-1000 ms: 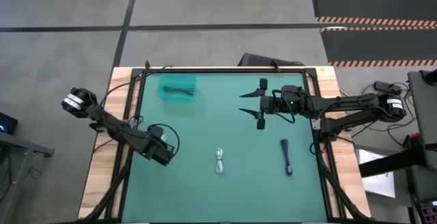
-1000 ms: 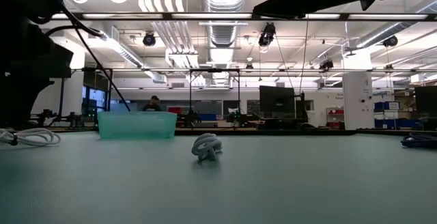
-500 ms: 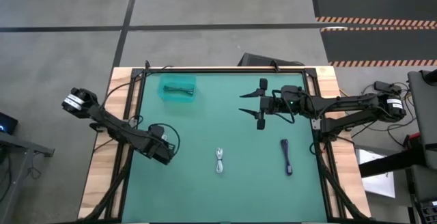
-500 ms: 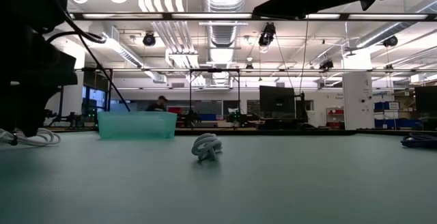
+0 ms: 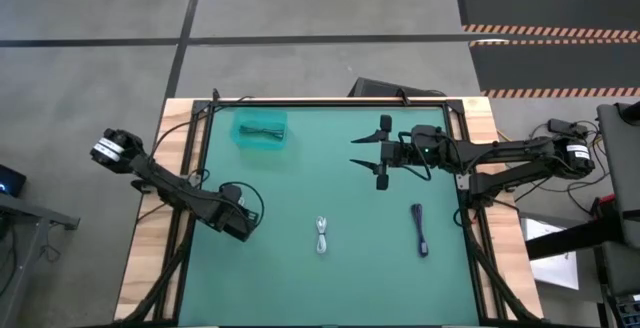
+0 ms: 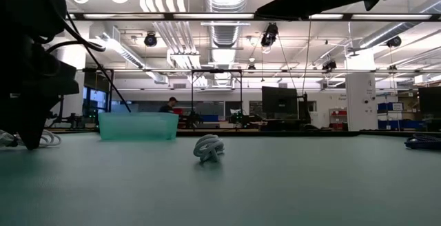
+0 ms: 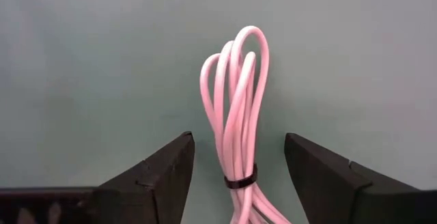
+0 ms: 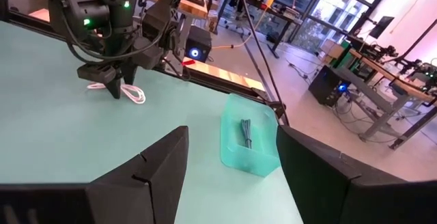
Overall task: Pick and place USB-C Cables
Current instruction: Put the left white USB cable into the blue bin
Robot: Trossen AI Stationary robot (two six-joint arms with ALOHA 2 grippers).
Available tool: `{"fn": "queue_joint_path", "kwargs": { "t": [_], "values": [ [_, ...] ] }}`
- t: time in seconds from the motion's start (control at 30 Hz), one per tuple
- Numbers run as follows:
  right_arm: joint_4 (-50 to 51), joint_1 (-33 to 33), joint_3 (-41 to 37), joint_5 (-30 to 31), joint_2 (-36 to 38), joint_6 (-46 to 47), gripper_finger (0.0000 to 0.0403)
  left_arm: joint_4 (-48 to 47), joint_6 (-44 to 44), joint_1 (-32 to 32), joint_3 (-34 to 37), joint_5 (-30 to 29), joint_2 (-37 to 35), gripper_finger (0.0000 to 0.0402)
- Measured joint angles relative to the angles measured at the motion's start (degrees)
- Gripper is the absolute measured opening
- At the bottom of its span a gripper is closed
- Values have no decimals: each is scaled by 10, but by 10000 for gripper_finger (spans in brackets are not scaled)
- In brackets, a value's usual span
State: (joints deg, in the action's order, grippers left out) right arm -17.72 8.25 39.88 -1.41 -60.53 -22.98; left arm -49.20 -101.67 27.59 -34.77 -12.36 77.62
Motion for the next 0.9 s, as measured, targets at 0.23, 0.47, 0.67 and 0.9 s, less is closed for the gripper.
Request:
{"fn": "queue_joint_path", "kwargs": {
  "t": [0.23, 0.47, 0.67, 0.9],
  "values": [
    [0, 0, 0, 0, 0, 4, 215, 14, -1, -1, 4, -1, 0, 150],
    [4, 0, 0, 0, 0, 4, 215, 13, -1, -1, 4, 0, 0, 76],
    [8, 0, 0, 0, 0, 4, 215, 12, 7, -1, 5, -7, -2, 17],
    [13, 0, 0, -5, 0, 10, 215, 1, 52, -2, -9, -22, -10, 16]
  ]
}}
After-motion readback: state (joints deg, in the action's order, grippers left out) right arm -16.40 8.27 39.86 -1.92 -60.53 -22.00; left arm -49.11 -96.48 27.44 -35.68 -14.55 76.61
